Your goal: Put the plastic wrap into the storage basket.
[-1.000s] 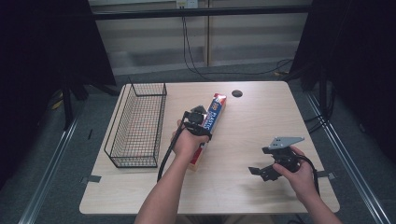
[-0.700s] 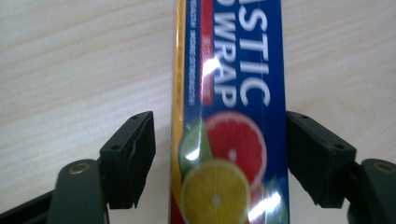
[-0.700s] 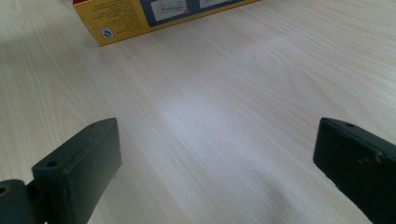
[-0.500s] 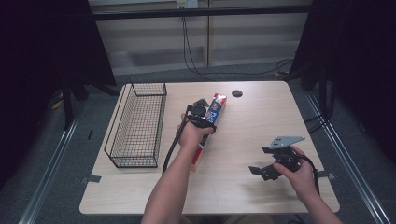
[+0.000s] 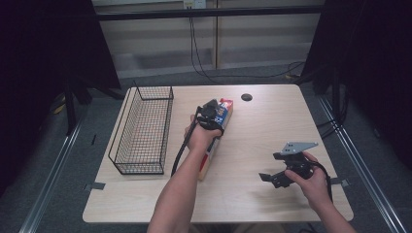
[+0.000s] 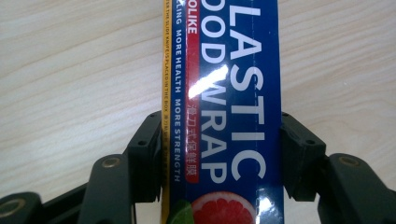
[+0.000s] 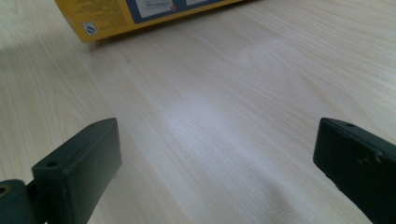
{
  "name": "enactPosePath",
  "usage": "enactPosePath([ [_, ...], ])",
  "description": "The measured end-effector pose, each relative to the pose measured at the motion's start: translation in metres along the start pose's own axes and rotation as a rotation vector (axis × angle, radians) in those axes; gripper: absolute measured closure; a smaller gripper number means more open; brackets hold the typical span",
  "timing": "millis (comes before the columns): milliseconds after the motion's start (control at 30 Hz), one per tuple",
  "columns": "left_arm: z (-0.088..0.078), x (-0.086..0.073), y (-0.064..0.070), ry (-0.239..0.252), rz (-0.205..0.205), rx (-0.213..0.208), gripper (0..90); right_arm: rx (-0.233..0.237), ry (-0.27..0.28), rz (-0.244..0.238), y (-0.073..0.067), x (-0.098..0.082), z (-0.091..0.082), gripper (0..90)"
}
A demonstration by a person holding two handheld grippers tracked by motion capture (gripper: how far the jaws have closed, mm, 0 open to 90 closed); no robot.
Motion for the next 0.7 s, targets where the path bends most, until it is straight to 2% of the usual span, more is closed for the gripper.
enactPosePath([
  [33,-0.003,-0.001,0.0,0.003,-0.016,-0.004,42.9,0.001,-0.002,0.004,0.0,0.0,0.0,0.8],
  [133,-0.012,-0.004,-0.002,-0.01,-0.02,-0.001,43.1,0.005,0.0,0.004,0.0,0.0,0.0,0.9],
  [200,-0.018,-0.006,-0.005,-0.023,-0.009,-0.005,43.3,0.003,0.0,0.0,0.0,0.0,0.0,0.9],
  [300,-0.029,-0.006,-0.007,-0.016,-0.016,0.009,43.6,0.004,0.004,0.004,-0.001,0.001,-0.001,0.9],
  [333,-0.033,-0.007,-0.009,-0.026,-0.001,0.006,43.6,0.003,0.004,0.004,-0.001,0.001,0.0,0.8],
  [400,-0.04,-0.007,-0.01,-0.019,-0.021,0.008,43.8,0.002,0.005,0.002,-0.001,0.001,0.0,0.8],
  [533,-0.053,-0.009,-0.016,-0.026,-0.024,0.017,43.8,0.003,0.006,0.001,-0.001,0.001,-0.001,0.9],
  [567,-0.055,-0.009,-0.017,-0.02,-0.036,0.017,43.8,0.004,0.008,0.0,-0.001,0.001,-0.001,0.8],
  [633,-0.062,-0.011,-0.02,-0.026,-0.028,0.033,43.8,0.004,0.007,-0.001,-0.001,0.001,0.0,0.9],
  [700,-0.066,-0.011,-0.021,-0.028,-0.033,0.027,43.8,0.003,0.009,-0.005,-0.001,0.001,0.0,0.9],
])
Point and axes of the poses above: each handheld gripper's, and its own axes: z roughly forward along the jaws, x roughly out of its top, y roughly to its right, the point moved 9 cm from there along z, roughly forward along the jaws, and after that the axes turned 15 degrees about z, right-handed, at the moved point
